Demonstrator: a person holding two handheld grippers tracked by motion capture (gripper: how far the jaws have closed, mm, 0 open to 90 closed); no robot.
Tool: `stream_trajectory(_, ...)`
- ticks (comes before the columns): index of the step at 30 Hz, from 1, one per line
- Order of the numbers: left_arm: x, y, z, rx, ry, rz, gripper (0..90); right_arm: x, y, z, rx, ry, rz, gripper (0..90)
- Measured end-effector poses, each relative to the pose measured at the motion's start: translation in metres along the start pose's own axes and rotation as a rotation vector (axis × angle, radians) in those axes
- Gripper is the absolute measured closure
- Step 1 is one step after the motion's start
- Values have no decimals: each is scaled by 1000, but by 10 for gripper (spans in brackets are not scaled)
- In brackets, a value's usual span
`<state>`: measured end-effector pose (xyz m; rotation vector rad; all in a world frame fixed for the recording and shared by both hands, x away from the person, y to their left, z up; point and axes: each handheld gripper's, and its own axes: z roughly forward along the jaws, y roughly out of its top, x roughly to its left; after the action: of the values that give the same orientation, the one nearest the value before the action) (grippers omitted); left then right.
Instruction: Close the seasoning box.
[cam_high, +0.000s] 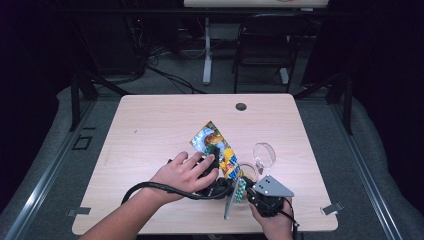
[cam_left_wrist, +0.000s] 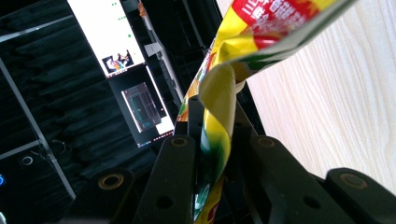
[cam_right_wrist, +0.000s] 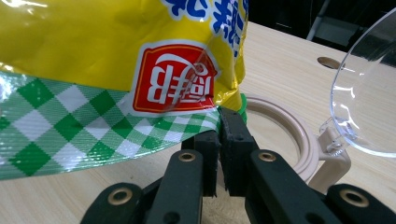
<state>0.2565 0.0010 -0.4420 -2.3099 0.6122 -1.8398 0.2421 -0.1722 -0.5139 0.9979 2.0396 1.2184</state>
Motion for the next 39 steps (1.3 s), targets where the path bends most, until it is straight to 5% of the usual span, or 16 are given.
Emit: stream_trajectory(39, 7, 4, -2, -15, 6, -5, 848, -1, -1, -3, -4, 3, 12, 865)
